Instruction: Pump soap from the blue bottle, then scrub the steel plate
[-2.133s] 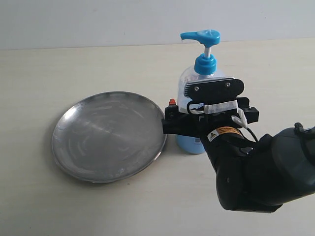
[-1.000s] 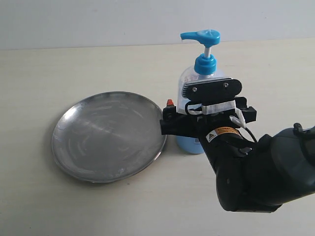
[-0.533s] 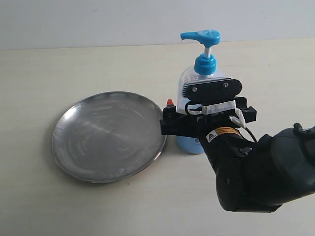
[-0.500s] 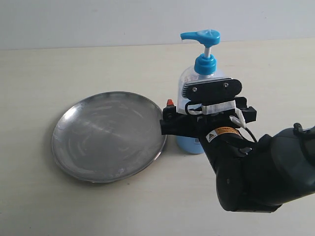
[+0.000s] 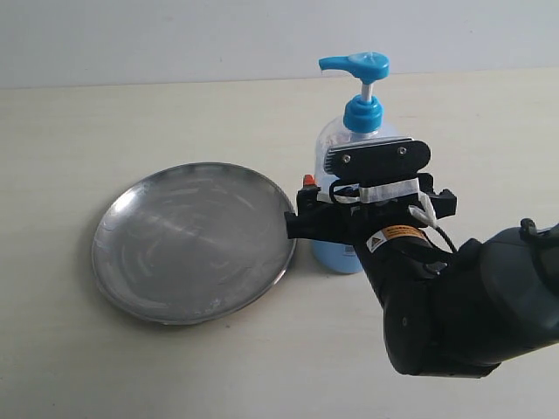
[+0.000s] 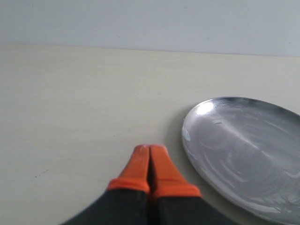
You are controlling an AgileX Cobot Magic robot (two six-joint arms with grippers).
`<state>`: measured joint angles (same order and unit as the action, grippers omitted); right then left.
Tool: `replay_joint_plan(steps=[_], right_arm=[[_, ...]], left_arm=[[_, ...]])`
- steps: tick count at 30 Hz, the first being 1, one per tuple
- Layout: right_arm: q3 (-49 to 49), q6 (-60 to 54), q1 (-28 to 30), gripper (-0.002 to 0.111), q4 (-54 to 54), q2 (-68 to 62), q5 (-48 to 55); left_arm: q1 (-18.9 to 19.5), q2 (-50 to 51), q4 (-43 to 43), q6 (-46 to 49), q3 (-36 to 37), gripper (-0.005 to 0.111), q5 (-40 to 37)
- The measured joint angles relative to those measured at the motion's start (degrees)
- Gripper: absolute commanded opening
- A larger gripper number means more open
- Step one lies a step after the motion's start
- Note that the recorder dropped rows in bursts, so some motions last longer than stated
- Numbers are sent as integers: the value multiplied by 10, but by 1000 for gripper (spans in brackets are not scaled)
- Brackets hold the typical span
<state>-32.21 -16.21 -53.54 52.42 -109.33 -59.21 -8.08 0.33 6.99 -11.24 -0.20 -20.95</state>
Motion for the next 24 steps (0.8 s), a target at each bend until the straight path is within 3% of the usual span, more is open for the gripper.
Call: replay_joint_plan(steps=[5, 9, 10, 24], right_arm=[[0, 0, 0, 42, 0, 0, 0], [0, 0, 0, 4, 0, 0, 0], [0, -2, 0, 0, 0, 0, 0], [-16, -100, 0, 0, -28, 0, 14]], left_arm=[[0, 0, 0, 1, 0, 0, 0], [0, 0, 0, 2, 0, 0, 44], [0, 0, 0, 2, 0, 0, 65], [0, 0, -1, -8, 0, 0, 129]])
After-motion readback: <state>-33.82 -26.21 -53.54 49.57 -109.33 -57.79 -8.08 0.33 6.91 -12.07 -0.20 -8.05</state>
